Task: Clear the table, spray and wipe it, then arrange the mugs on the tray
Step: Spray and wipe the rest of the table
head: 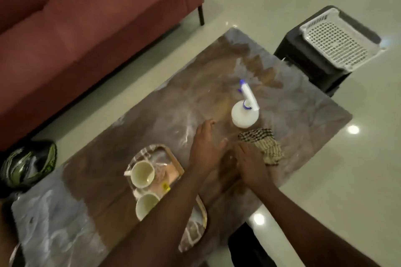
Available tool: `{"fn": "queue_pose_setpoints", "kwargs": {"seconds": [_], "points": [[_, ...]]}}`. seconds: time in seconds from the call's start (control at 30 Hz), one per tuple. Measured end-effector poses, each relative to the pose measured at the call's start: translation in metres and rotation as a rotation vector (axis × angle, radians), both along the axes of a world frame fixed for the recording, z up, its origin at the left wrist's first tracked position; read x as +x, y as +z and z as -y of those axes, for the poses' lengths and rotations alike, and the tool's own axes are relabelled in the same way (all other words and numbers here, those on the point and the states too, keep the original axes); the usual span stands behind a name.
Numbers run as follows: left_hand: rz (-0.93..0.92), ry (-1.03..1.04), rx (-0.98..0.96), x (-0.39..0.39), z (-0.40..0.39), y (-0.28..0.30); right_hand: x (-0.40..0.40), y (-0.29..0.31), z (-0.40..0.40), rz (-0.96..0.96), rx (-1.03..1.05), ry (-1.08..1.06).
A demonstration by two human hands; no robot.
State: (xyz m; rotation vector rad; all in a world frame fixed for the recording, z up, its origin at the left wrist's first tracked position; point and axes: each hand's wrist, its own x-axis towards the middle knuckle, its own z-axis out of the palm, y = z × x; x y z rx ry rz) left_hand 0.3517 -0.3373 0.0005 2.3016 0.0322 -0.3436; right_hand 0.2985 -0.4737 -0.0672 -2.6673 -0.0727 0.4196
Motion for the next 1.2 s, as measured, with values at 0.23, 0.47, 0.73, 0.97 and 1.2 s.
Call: {"fn": "queue_pose_setpoints", "kwargs": {"seconds": [0.23,0.47,0.73,0.97,1.2], "points": [[-0.035,-0.146,-0.03,0.045,0.066,-0.018,0.007,-0.04,0.042,-0.238,-0.119,-0.106],[-0.013,-0.012,-0.072,0.067,0.092,-0.045,0.016,-0.064,0.038,-0.175,-0.202,-0.121],[0.065,0.03,-0.093,0.097,0.091,-0.068,0.018,-0.084,0.043,-0.105,-0.222,-0.11],[0.06,-0.055,-0.098,0.102,0.097,-0.08,0.02,-0.082,0.067,0.008,-0.191,-0.1],[0.125,-0.131,-0.053,0.082,0.075,-0.061,0.038,-0.078,0.07,0.022,-0.104,-0.076]]}}
